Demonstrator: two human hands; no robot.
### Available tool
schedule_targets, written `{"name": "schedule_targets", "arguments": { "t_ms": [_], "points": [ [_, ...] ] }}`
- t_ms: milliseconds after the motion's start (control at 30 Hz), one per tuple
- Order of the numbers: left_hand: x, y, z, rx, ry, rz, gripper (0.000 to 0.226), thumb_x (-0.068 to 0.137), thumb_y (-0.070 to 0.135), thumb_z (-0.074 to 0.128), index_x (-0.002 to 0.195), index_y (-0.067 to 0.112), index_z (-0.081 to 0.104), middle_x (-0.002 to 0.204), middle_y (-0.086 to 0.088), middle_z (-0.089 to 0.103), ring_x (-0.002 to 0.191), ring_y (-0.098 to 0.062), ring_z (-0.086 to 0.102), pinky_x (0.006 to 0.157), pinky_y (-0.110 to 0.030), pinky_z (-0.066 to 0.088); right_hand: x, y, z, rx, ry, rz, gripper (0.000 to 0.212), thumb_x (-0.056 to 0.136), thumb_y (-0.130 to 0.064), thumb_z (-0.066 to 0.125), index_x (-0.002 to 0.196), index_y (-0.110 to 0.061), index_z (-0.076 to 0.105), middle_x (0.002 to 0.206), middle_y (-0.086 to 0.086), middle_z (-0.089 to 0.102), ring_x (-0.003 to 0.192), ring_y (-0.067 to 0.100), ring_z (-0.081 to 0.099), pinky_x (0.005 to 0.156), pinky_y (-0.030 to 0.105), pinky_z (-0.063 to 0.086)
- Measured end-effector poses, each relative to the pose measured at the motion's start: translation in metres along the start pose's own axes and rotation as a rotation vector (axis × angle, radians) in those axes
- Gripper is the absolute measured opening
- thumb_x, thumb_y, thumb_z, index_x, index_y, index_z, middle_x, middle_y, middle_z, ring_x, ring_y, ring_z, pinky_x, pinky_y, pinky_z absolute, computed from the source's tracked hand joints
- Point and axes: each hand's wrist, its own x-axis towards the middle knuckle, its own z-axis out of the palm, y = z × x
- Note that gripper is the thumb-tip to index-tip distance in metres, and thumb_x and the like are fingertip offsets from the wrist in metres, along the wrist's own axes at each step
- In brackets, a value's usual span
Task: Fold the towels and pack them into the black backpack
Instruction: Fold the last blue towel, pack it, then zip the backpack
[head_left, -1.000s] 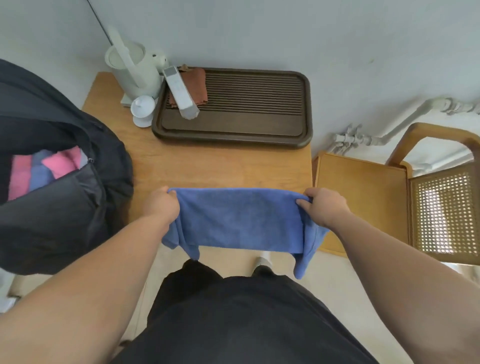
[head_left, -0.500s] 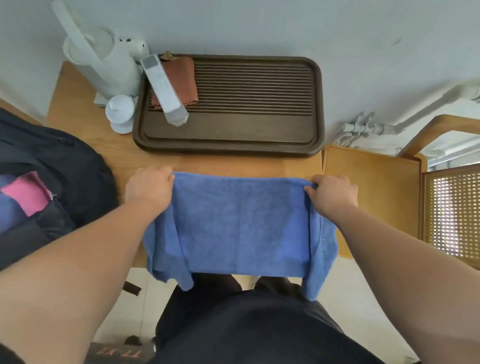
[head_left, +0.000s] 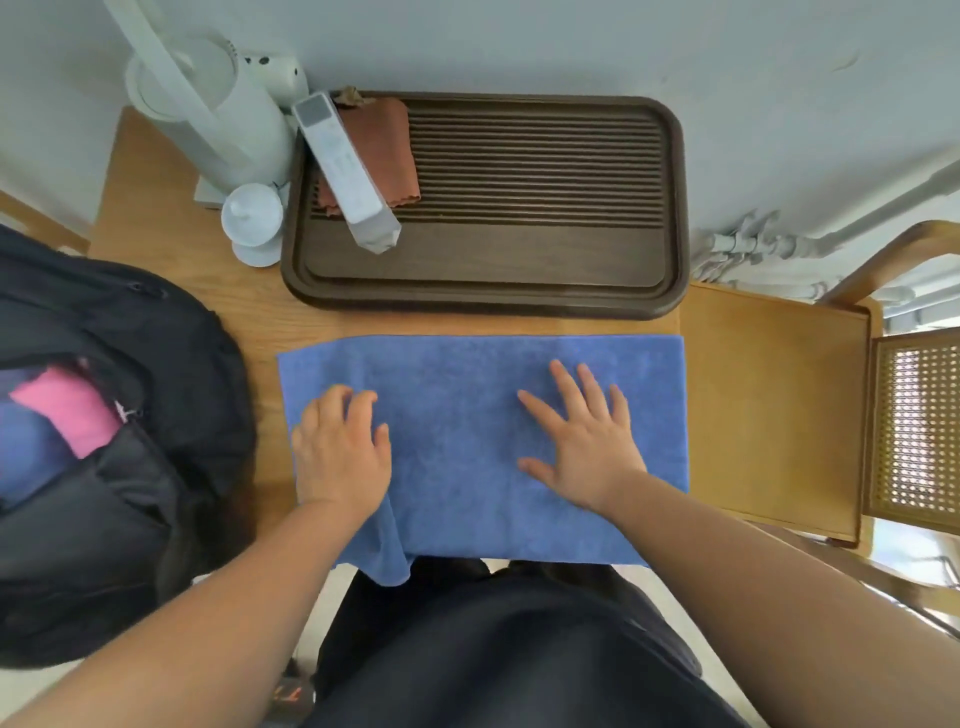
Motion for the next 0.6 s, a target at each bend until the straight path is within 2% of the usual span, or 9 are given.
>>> {"name": "schedule_targets", "arguments": {
  "t_ms": [67,167,300,500,533,600],
  "points": [
    [-0.024,-0.011,0.002,-0.018,-0.052,-0.089,0.039,0.085,0.022,0.073,0.121,0.013,0.062,0.127,-0.012,0.055,0.111,-0.039,0.052,0.091,-0.054,0.045,-0.003,-0.006,0.005,-0.014,-0.093,0.012,0.095,0.083,-0.082,0.040,0.153,-0.048,-0.014,0.161,0.002,-0.033,0.149,0.037,-0.026,0.117,0.068,-0.001],
    [-0.046,-0.023,-0.002,-0.061,-0.112,-0.291,0.046,0.087,0.029,0.071,0.128,0.015,0.056,0.133,-0.011,0.050,0.117,-0.039,0.047,0.097,-0.051,0.044,-0.003,-0.005,0.006,-0.042,-0.128,0.034,0.101,0.079,-0.088,0.036,0.149,-0.049,-0.026,0.156,-0.001,-0.042,0.146,0.039,-0.033,0.112,0.074,-0.001],
    [-0.065,-0.032,-0.005,-0.214,-0.195,-0.608,0.054,0.090,0.040,0.065,0.135,0.015,0.049,0.134,-0.012,0.045,0.119,-0.038,0.048,0.093,-0.051,0.050,0.000,-0.004,0.008,-0.061,-0.143,0.042,0.103,0.075,-0.093,0.031,0.147,-0.050,-0.029,0.156,-0.001,-0.044,0.144,0.042,-0.035,0.110,0.078,0.000],
    [-0.088,-0.040,0.004,-0.264,-0.298,-0.816,0.057,0.084,0.044,0.072,0.126,0.010,0.054,0.123,-0.016,0.050,0.107,-0.041,0.057,0.082,-0.046,0.053,-0.004,0.003,0.007,-0.057,-0.146,0.041,0.103,0.073,-0.094,0.033,0.146,-0.054,-0.029,0.156,-0.004,-0.043,0.145,0.038,-0.034,0.111,0.077,-0.002],
    [-0.090,-0.042,0.007,-0.283,-0.298,-0.827,0.053,0.084,0.042,0.073,0.122,0.010,0.054,0.120,-0.016,0.053,0.101,-0.040,0.059,0.076,-0.043,0.052,-0.004,0.005,0.007,-0.056,-0.148,0.048,0.103,0.073,-0.094,0.034,0.145,-0.054,-0.029,0.156,-0.005,-0.043,0.145,0.037,-0.034,0.112,0.076,-0.002],
    [-0.091,-0.043,0.013,-0.325,-0.283,-0.784,0.030,0.088,0.033,0.069,0.104,0.009,0.059,0.106,-0.014,0.062,0.085,-0.034,0.061,0.065,-0.037,0.048,-0.005,0.008,0.006,-0.055,-0.147,0.056,0.104,0.072,-0.094,0.035,0.145,-0.055,-0.029,0.157,-0.006,-0.041,0.146,0.036,-0.034,0.113,0.074,-0.003]
  ]
}}
